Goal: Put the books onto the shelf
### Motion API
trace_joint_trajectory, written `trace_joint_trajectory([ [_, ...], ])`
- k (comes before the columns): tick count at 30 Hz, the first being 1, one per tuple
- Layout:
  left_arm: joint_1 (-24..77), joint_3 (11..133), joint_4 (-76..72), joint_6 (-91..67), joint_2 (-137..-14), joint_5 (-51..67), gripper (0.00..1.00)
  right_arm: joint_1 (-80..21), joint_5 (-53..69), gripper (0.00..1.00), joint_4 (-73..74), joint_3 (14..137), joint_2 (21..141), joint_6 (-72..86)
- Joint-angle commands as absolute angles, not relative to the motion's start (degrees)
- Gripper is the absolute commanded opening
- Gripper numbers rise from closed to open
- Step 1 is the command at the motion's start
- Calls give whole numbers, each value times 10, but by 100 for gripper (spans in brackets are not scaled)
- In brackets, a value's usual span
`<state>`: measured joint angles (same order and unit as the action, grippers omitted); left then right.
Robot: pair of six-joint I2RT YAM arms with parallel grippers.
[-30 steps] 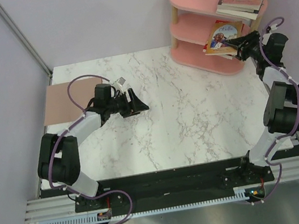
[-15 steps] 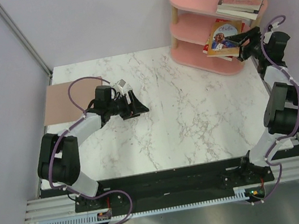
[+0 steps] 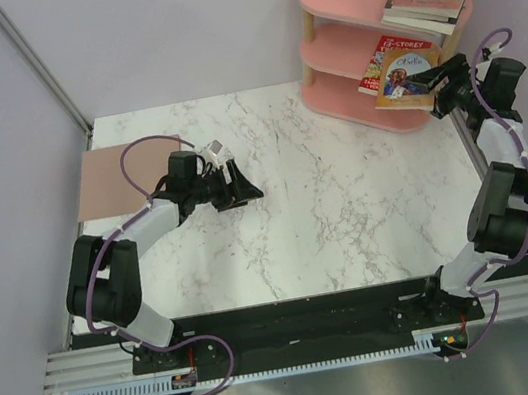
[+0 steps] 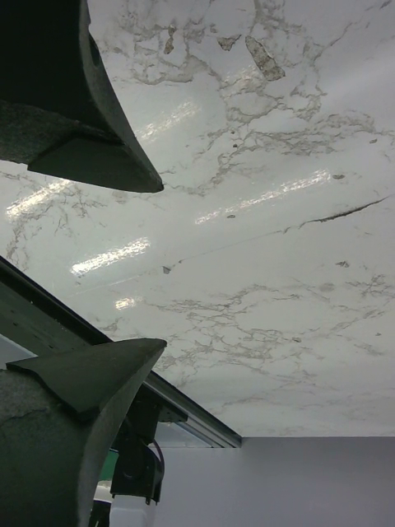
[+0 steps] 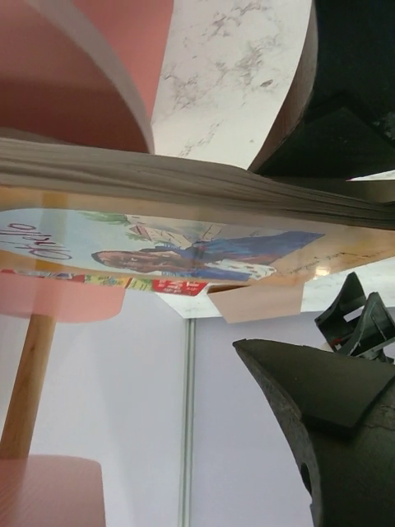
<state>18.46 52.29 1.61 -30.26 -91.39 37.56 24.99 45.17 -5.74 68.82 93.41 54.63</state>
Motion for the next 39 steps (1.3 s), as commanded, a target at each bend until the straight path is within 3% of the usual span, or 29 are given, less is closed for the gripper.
trace_joint_trajectory([
  [1, 186, 520, 3, -274, -901, 379, 78, 252, 446, 75, 27, 695, 910, 484],
  [7, 186, 519, 3, -274, -904, 379, 78, 252, 428, 52, 61, 681, 889, 458],
  [11, 186, 519, 3, -274, -907, 379, 78, 252, 429, 21, 64, 678, 878, 455],
  [13, 186, 519, 3, -274, -908, 379, 78, 252, 429, 14, 64, 679, 872, 457],
  [20, 188, 518, 3, -276, -910, 379, 78, 252, 432, 9, 48, 708, 868, 473],
  [39, 196, 514, -13, -279, -911, 375, 78, 250, 422, 11, -165, 733, 972, 631],
])
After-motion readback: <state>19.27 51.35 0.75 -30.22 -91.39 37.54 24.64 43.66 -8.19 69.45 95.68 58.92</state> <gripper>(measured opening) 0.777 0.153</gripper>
